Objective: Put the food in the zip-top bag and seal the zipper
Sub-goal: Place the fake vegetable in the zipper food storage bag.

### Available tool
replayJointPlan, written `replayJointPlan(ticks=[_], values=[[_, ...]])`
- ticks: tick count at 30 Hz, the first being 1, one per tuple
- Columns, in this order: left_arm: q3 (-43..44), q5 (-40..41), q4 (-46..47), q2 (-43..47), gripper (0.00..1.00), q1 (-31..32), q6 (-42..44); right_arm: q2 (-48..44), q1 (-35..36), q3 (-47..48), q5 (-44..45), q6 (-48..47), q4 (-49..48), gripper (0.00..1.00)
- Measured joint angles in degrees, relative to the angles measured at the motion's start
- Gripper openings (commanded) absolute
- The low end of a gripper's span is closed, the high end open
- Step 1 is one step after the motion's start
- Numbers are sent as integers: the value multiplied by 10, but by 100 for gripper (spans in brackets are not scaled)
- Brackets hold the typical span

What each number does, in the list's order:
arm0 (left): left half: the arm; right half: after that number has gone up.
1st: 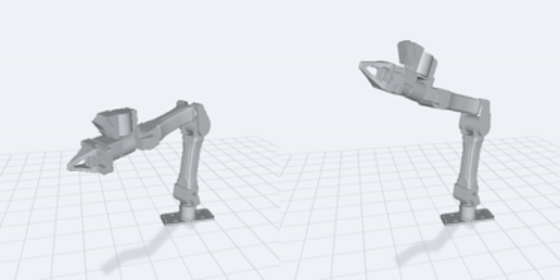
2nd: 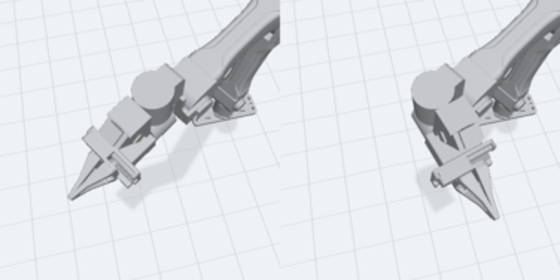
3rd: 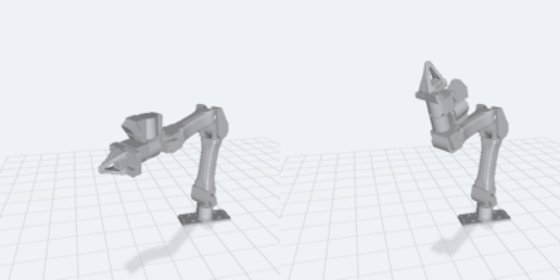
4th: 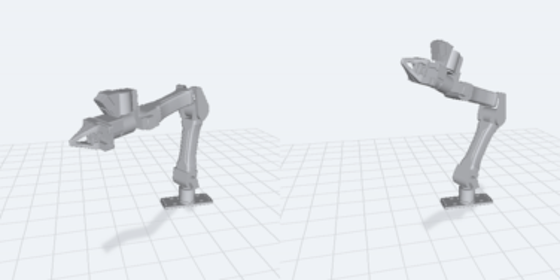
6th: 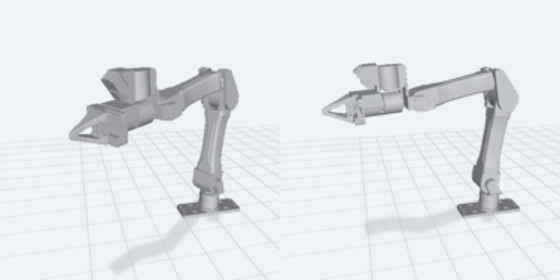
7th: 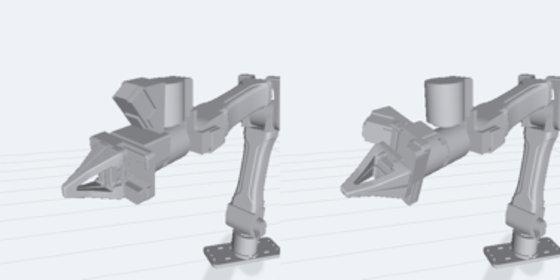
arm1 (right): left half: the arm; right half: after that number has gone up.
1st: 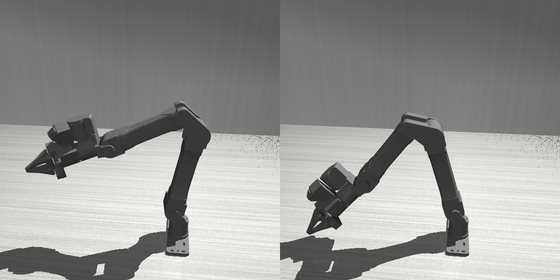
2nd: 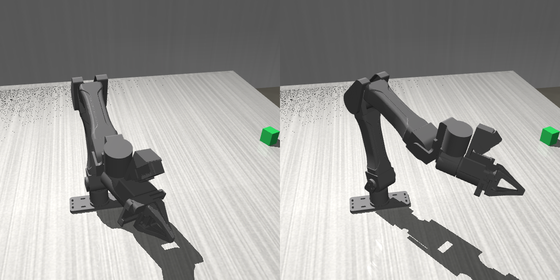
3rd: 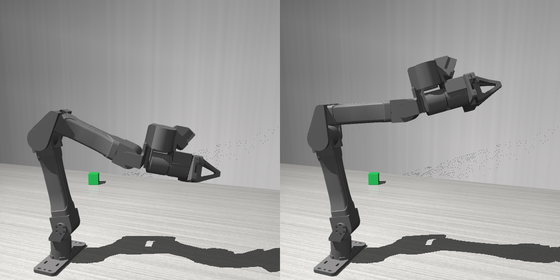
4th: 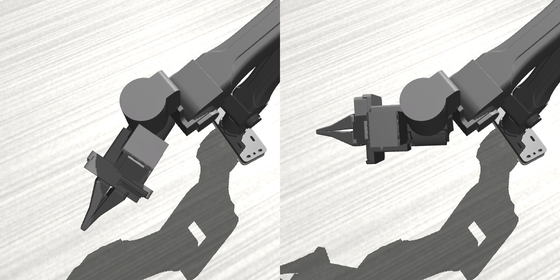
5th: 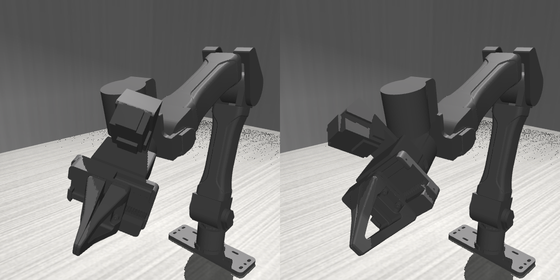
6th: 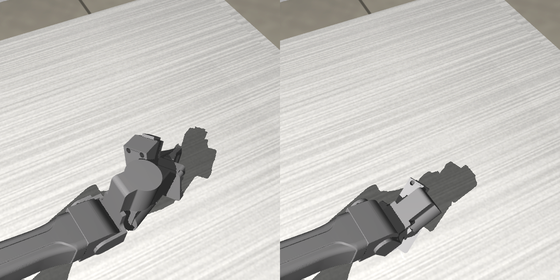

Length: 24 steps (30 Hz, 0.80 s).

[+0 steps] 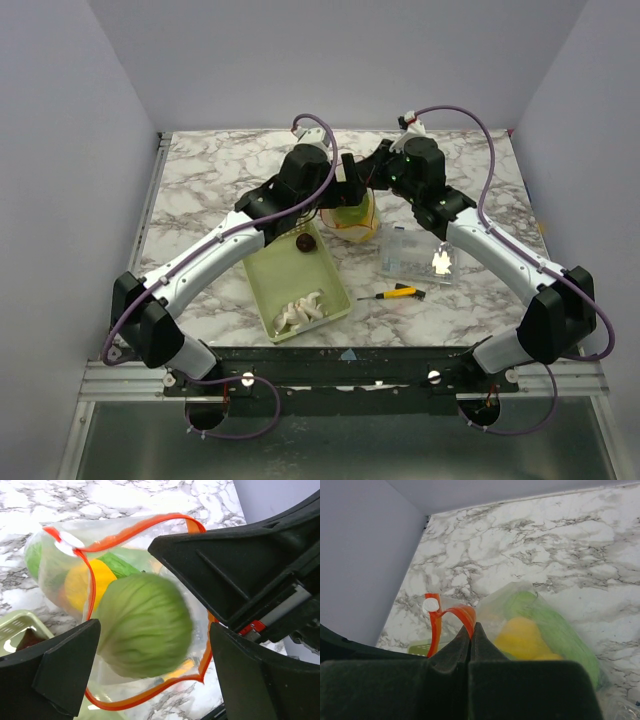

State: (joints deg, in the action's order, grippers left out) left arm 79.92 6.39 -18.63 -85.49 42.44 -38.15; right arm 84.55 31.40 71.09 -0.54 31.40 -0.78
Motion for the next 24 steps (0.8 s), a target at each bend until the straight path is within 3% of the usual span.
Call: replayJointPlan(ticks=[6, 9, 12, 17, 24], values=[[11, 0, -36, 16, 99, 0, 12, 0, 0, 0, 0, -18, 9, 1], [11, -2, -65, 34, 92, -2, 29, 1, 0, 1, 0, -28, 10, 1], [3, -1, -82, 50, 79, -5, 41, 2, 0, 2, 0, -36, 12, 1], [-72, -10, -77, 78, 43, -12, 39, 10, 0, 16, 0, -45, 26, 1], [-138, -51, -61, 71, 32, -16, 18, 10, 0, 19, 0, -45, 39, 1]])
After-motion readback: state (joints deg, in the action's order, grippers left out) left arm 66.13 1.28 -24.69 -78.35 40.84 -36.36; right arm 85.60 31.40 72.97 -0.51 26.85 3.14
